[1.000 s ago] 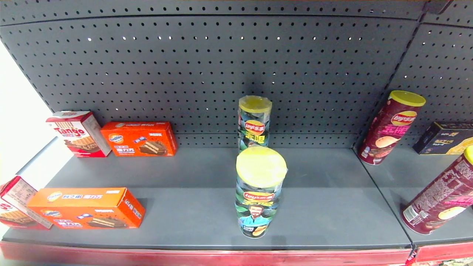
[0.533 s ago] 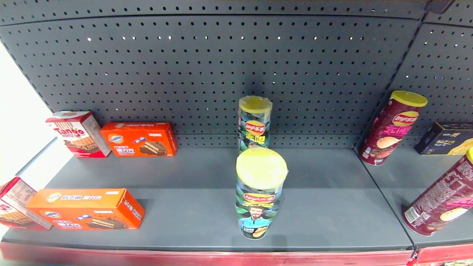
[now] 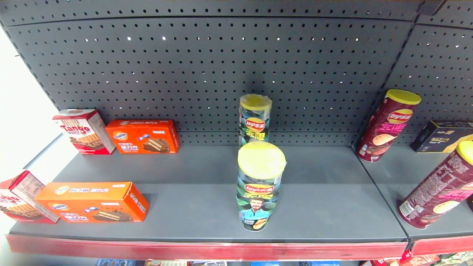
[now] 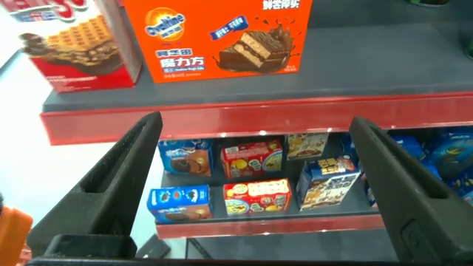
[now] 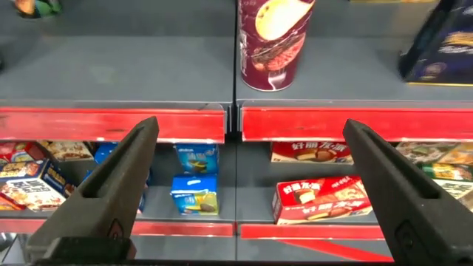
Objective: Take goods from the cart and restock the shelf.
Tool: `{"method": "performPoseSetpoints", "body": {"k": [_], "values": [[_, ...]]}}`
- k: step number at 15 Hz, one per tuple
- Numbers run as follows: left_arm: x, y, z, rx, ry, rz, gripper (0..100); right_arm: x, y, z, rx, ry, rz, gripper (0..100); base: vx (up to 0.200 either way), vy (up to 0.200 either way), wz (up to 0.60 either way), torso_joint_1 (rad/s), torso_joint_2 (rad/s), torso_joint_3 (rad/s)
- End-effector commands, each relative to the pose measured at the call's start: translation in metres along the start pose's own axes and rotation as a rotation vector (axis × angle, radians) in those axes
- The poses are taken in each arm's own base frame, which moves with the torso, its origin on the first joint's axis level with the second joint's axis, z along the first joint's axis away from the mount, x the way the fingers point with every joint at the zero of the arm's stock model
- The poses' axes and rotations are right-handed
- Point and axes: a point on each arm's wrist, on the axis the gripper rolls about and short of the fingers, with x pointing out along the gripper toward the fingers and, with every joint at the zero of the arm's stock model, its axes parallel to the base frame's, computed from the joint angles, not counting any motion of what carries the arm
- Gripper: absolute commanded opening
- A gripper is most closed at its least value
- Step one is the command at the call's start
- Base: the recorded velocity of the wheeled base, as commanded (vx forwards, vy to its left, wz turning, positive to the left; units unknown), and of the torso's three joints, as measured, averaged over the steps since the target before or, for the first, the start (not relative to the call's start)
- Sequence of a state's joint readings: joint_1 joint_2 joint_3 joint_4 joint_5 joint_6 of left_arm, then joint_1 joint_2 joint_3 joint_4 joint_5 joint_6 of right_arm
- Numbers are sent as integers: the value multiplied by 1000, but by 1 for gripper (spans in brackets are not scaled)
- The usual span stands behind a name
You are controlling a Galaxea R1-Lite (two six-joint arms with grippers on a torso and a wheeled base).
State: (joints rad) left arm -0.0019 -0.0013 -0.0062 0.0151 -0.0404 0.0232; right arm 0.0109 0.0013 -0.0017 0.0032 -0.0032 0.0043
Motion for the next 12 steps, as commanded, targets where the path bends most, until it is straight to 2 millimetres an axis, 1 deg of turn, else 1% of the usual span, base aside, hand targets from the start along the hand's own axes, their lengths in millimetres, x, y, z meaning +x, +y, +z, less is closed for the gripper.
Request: {"method": "performPoseSetpoints", "body": {"k": [1,12], "values": [[0,0,0,0,2,1,100,0,0,0,0,3,0,100,0,0,0,0,0,0],[0,0,0,0,2,1,100,0,0,0,0,3,0,100,0,0,0,0,0,0]]}}
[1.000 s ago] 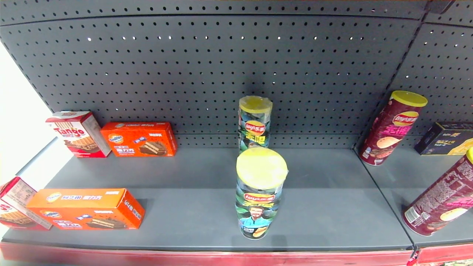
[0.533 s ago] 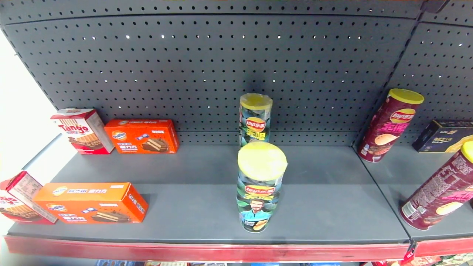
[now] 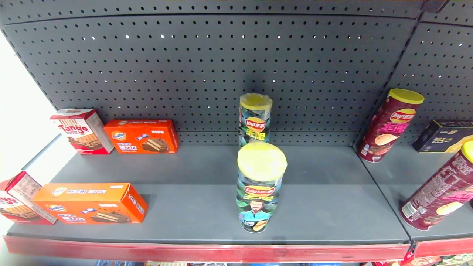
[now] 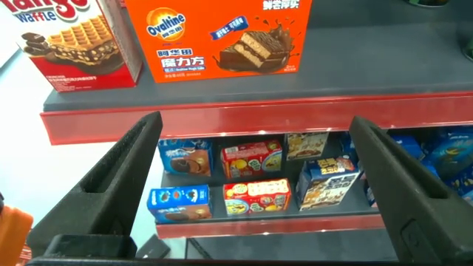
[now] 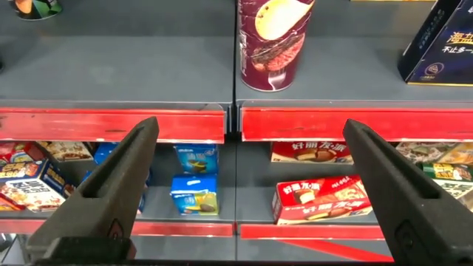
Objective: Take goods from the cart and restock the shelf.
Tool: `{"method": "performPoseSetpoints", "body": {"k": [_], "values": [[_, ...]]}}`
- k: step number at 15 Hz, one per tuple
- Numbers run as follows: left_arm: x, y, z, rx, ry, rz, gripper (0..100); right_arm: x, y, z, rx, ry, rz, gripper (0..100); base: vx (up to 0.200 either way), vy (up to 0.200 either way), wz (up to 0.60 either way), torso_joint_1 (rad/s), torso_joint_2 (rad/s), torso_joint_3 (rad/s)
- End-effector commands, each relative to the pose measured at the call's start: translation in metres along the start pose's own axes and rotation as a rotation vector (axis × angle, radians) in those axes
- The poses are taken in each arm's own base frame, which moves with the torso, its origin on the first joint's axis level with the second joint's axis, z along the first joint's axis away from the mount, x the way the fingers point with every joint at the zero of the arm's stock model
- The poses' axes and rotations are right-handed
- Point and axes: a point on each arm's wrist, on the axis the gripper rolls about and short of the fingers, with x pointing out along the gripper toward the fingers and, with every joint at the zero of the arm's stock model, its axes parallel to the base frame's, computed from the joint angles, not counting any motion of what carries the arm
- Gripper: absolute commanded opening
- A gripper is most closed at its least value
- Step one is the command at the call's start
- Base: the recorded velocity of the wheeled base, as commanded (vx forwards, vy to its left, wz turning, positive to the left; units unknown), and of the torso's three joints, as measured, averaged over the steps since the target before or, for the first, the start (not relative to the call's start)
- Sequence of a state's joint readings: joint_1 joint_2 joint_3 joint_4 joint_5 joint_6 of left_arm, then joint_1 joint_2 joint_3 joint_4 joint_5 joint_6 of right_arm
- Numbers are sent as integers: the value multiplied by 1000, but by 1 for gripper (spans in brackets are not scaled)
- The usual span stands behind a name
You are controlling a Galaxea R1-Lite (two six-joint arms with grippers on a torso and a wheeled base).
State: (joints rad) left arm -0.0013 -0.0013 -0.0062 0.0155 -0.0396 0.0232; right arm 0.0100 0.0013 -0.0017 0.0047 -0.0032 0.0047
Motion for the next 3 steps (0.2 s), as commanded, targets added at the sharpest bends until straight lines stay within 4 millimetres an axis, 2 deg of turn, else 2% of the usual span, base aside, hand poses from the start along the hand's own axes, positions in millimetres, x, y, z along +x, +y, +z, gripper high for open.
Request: {"method": "performPoseSetpoints", "body": {"k": [1,3], "values": [[0,0,0,0,1,-1,100,0,0,0,0,2,1,100,0,0,0,0,0,0],[0,0,0,0,1,-1,100,0,0,0,-2,0,1,100,0,0,0,0,0,0]]}}
